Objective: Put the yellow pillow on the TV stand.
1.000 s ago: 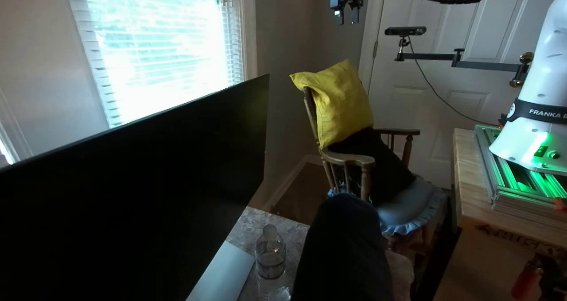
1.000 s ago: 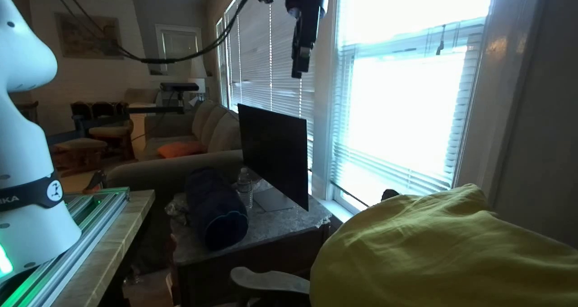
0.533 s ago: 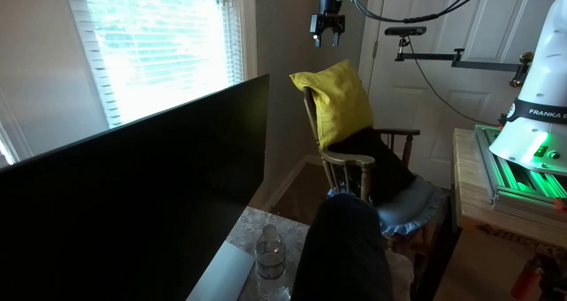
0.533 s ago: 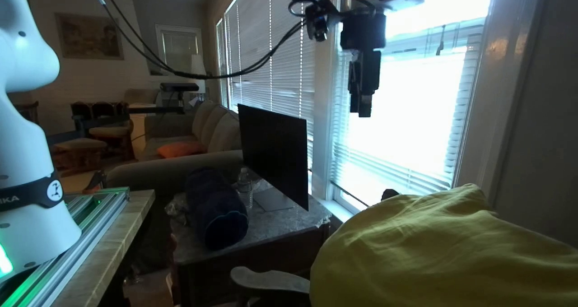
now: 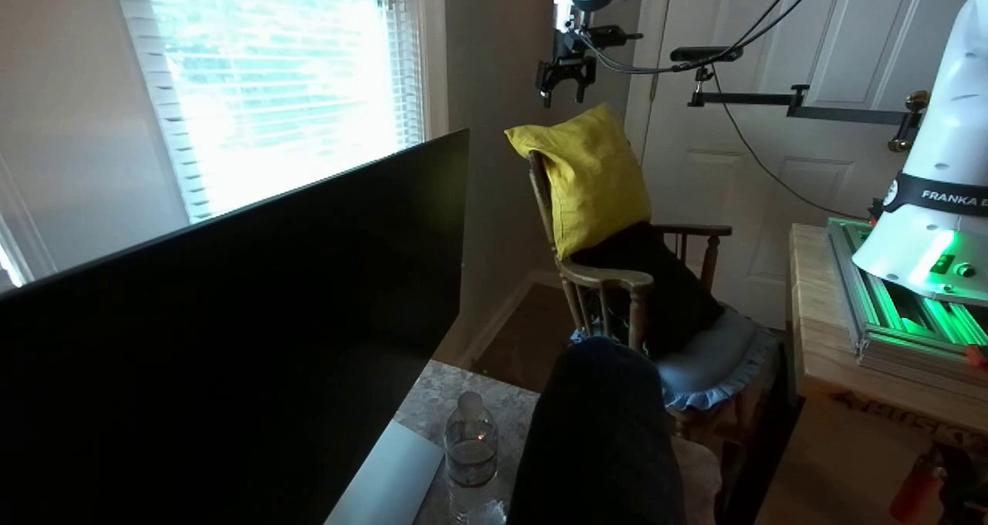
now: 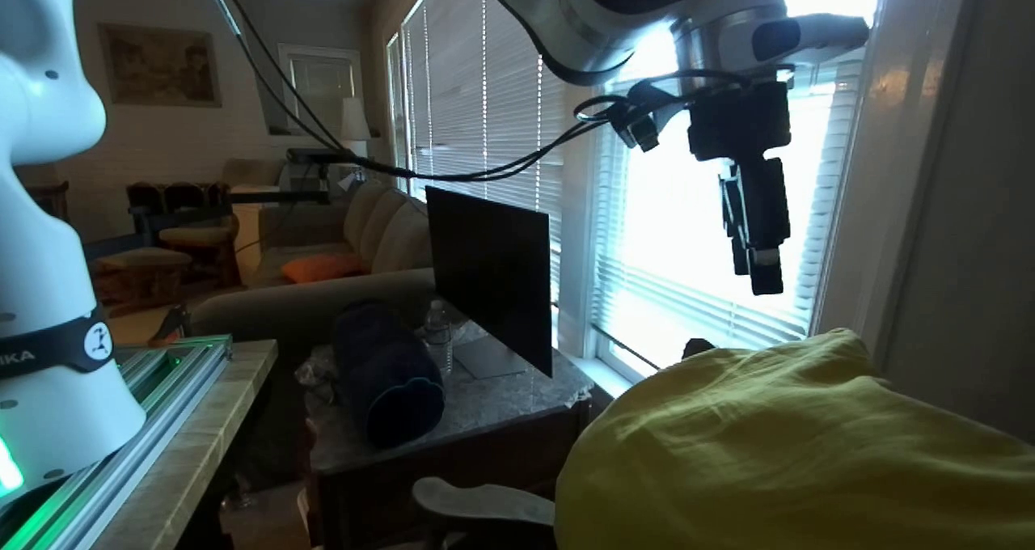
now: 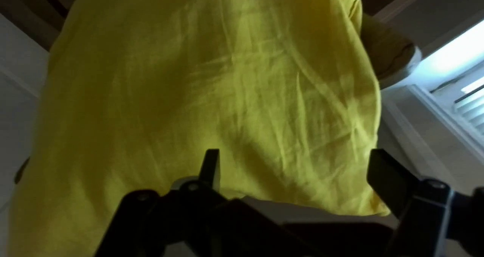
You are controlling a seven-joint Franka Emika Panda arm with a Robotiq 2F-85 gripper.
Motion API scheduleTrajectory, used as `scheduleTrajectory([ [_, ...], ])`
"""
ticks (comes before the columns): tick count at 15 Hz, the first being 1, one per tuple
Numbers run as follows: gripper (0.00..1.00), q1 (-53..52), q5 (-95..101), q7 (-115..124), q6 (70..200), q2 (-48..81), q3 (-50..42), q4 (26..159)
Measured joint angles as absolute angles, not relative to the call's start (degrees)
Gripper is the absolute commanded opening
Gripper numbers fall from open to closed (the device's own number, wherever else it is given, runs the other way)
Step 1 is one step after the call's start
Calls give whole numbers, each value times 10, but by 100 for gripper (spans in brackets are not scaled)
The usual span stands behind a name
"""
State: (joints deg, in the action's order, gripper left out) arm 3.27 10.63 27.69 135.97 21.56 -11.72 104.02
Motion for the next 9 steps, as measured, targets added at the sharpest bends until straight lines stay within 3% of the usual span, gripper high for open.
scheduleTrajectory([
  [9, 100, 21, 107, 316, 1352, 234, -128, 1017],
])
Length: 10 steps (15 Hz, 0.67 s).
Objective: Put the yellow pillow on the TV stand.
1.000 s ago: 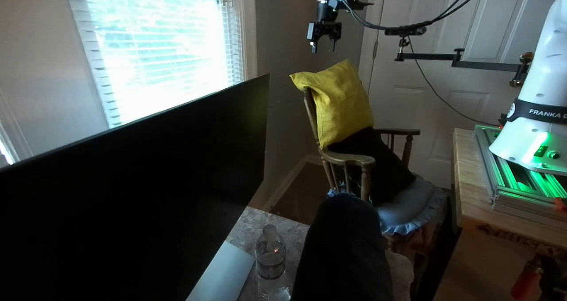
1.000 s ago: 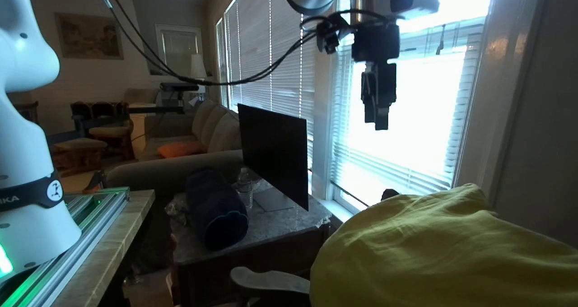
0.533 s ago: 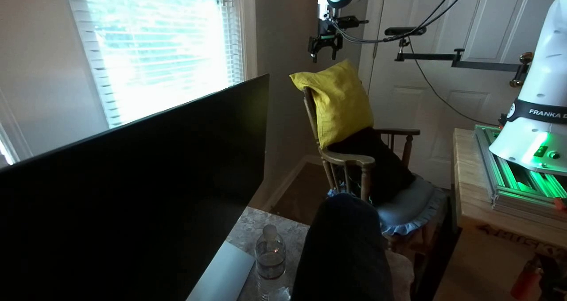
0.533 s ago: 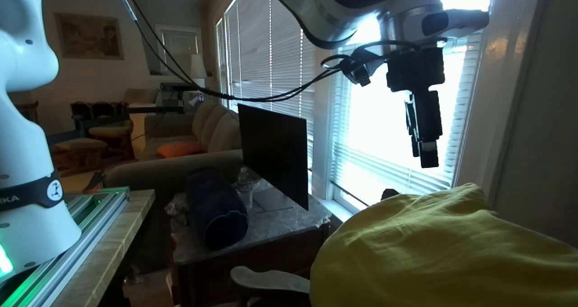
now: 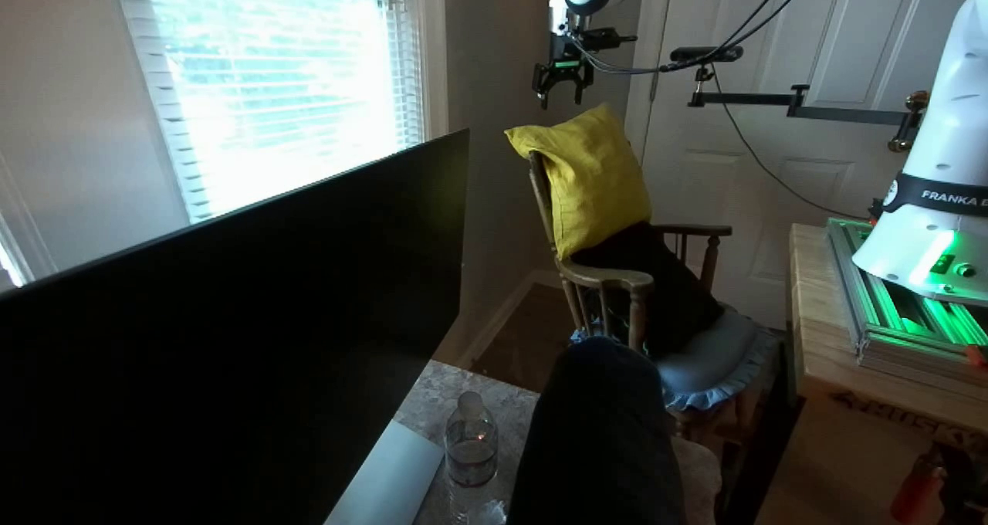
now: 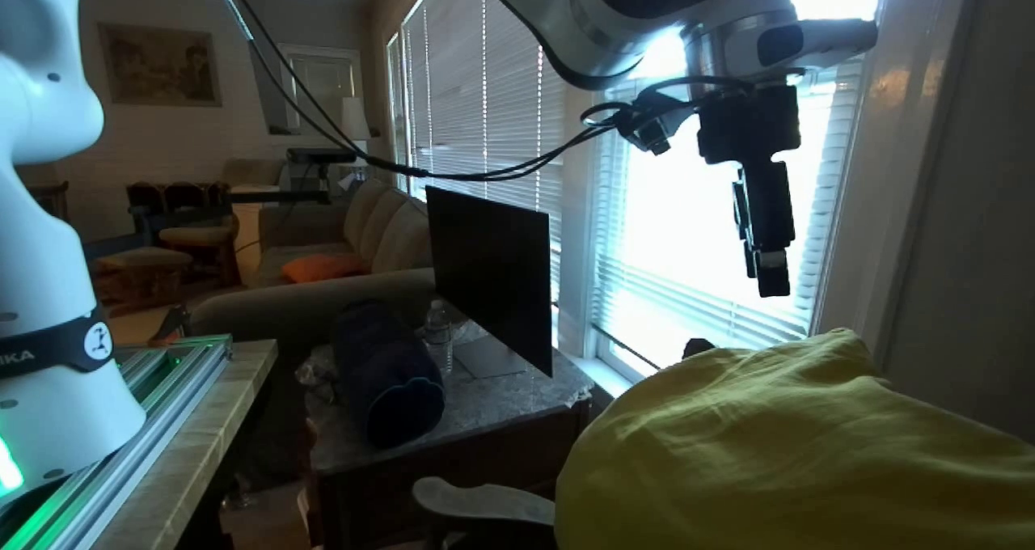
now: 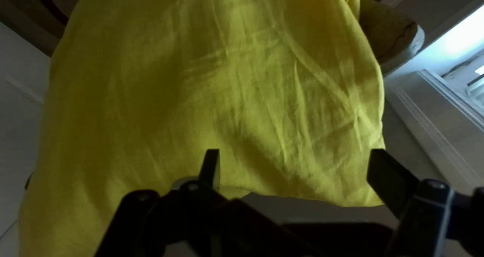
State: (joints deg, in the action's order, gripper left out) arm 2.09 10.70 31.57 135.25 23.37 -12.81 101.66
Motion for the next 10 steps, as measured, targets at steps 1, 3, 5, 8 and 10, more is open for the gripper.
scheduleTrajectory([
  [1, 100, 21, 104, 316, 1354, 234, -127, 1015],
  [3, 100, 22, 102, 320, 1355, 240, -128, 1008],
  [5, 100, 23, 102, 331, 1355, 255, -132, 995],
  [8, 100, 28, 102, 355, 1351, 290, -141, 964],
  [10, 100, 33, 99, 364, 1331, 318, -144, 938],
])
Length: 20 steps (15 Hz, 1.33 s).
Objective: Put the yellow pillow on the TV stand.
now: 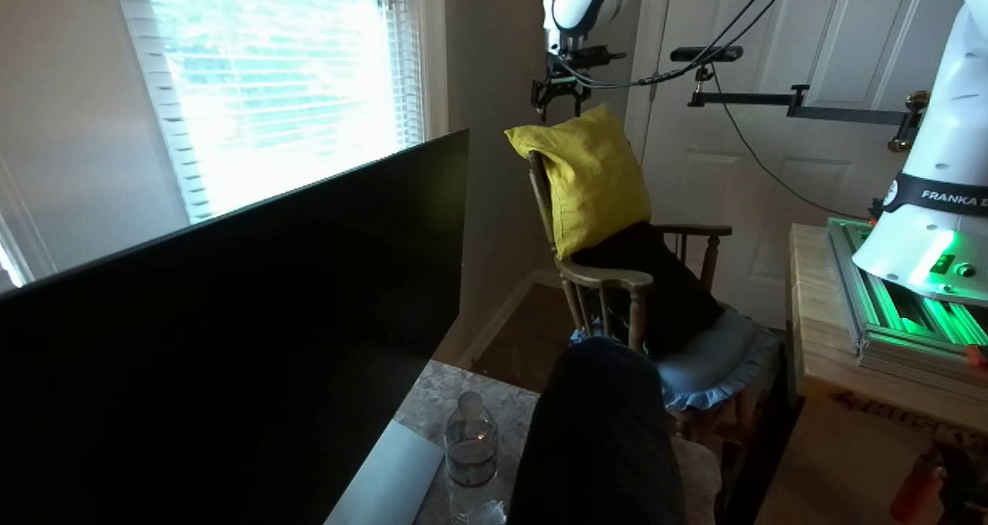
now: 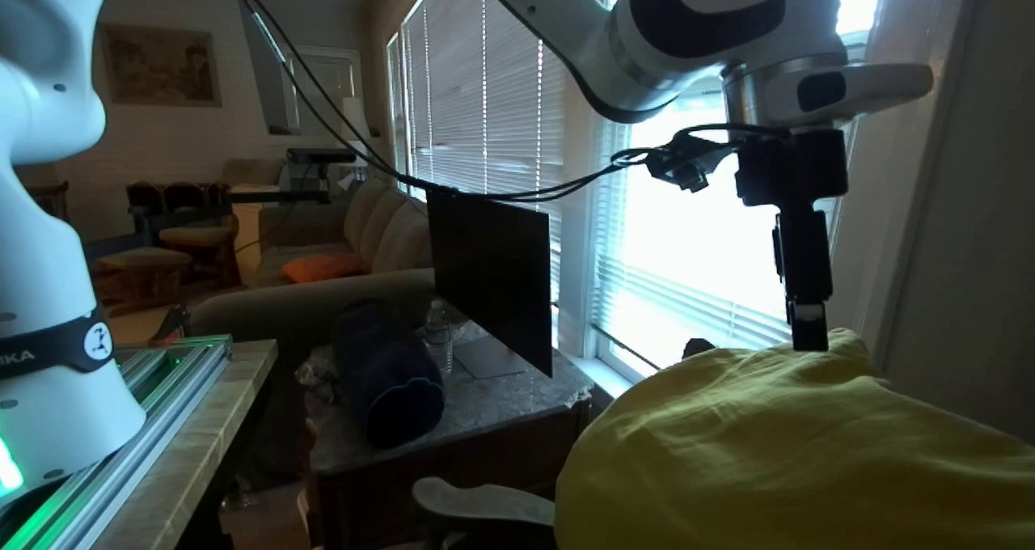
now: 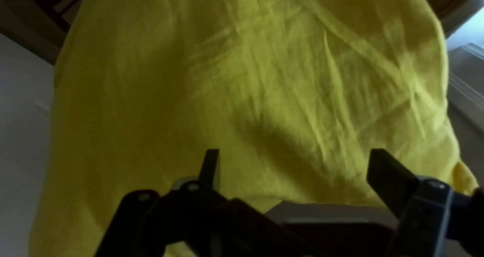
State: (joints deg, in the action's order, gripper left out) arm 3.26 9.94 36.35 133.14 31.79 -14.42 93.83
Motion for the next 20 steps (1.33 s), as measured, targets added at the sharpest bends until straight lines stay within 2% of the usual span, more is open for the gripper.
scheduleTrajectory([
  [5, 100, 44, 84, 364, 1272, 380, -144, 876],
  [6, 97, 45, 83, 364, 1263, 390, -144, 865],
  [7, 74, 46, 83, 364, 1255, 399, -144, 855],
  [9, 69, 46, 82, 364, 1244, 414, -144, 837],
  [16, 18, 51, 81, 364, 1215, 444, -144, 796],
  [19, 1, 53, 81, 364, 1207, 453, -144, 786],
  [20, 0, 53, 81, 364, 1205, 456, -144, 783],
])
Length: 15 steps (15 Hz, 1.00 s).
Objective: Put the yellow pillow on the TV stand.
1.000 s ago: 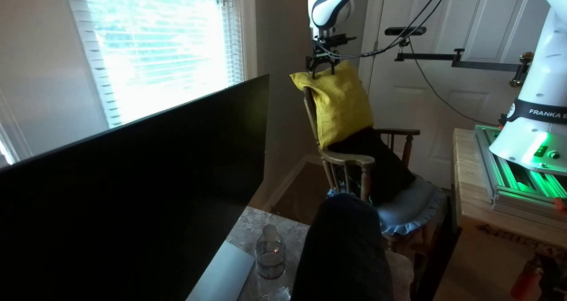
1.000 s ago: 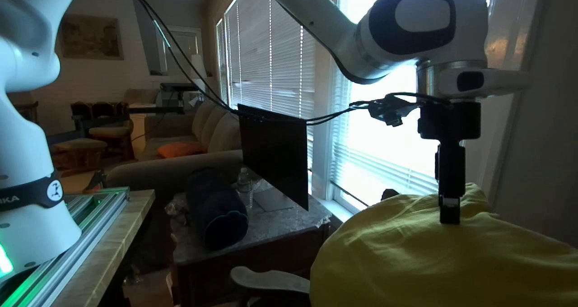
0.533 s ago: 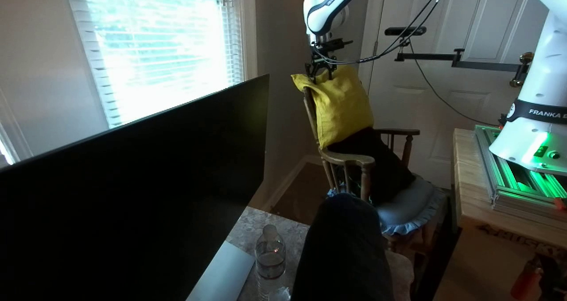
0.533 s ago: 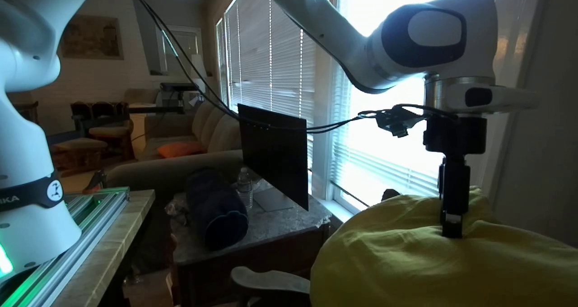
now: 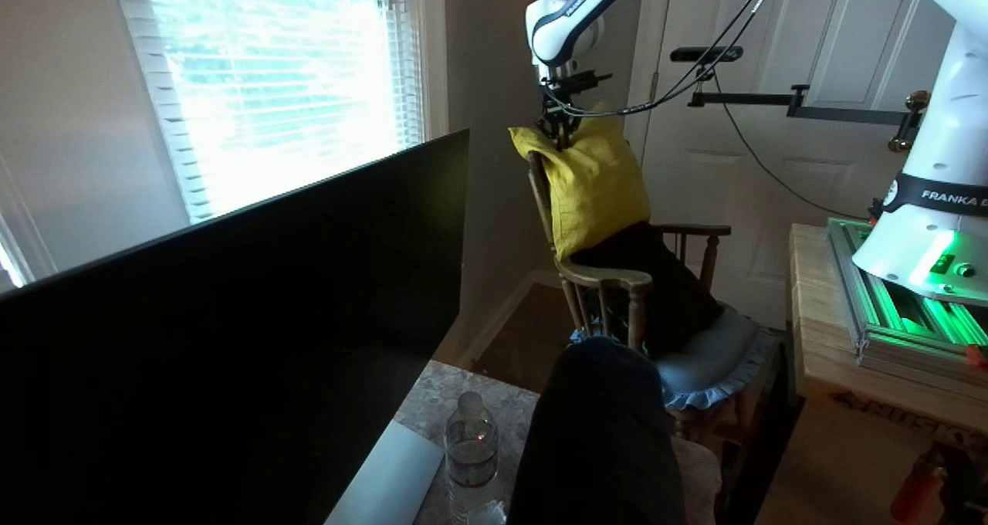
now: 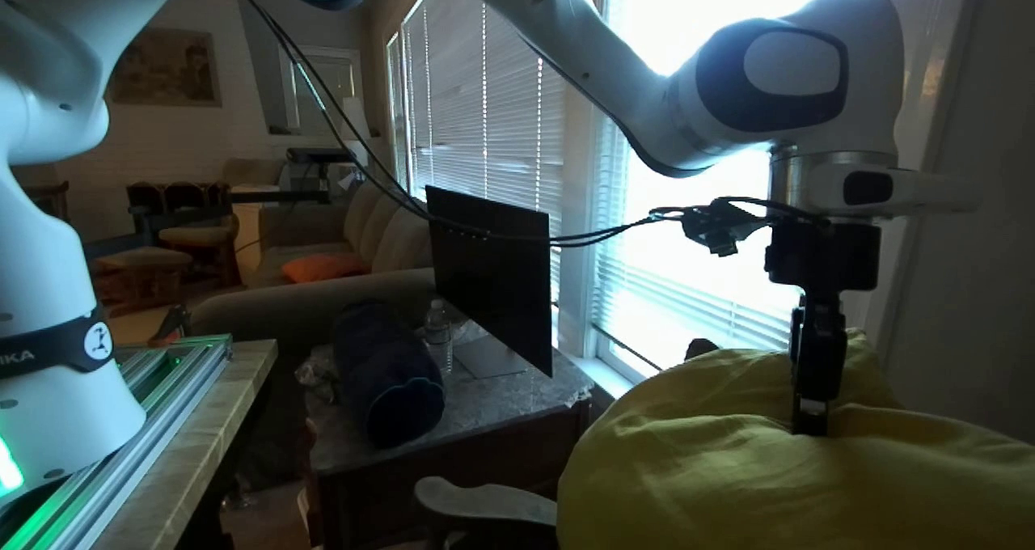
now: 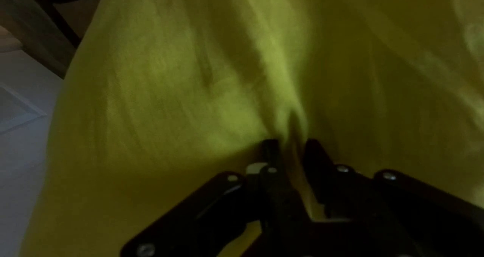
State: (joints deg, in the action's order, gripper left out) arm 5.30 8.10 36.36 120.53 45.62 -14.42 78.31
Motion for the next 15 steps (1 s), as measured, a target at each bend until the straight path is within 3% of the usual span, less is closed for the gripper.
scheduleTrajectory([
  [8, 0, 54, 81, 339, 1171, 454, -144, 770],
  [15, 0, 77, 46, 213, 1079, 337, -128, 786],
])
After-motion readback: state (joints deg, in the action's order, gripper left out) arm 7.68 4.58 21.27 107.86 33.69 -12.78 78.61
